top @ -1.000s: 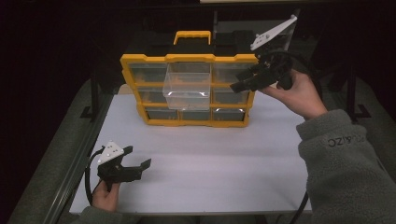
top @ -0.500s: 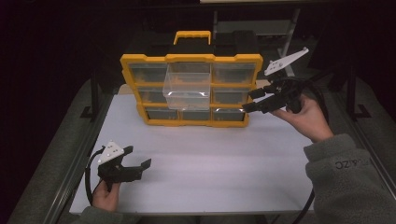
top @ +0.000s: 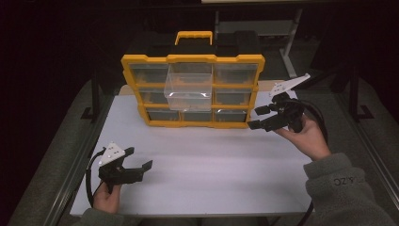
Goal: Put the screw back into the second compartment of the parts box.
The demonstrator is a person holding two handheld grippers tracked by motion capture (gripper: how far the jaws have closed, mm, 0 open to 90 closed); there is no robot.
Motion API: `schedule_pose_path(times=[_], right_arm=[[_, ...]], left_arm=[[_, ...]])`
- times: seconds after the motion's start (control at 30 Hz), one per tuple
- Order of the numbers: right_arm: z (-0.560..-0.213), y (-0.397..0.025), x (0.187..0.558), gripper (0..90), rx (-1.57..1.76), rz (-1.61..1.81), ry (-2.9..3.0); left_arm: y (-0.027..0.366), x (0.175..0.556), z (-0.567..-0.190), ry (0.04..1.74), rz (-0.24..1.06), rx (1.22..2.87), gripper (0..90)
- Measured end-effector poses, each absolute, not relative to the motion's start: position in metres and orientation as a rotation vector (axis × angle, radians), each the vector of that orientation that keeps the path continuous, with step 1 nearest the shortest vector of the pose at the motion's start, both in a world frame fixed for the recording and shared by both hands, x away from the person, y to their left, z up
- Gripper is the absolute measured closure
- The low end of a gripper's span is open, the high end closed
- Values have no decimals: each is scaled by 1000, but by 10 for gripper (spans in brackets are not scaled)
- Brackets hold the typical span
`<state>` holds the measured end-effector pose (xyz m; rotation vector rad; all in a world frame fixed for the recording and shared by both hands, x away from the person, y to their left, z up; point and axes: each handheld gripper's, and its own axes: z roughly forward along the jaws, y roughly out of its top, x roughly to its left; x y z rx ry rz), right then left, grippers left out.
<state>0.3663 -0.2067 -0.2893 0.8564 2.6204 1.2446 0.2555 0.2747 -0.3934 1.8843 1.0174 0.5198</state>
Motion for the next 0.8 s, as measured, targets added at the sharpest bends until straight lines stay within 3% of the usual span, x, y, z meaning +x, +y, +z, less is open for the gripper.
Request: schedule_pose_path(times=[0.8], right_arm=[[-356,-218,347,265,978,1233,2629]], left_arm=[[275,255,-393,1010,524,1882,139]])
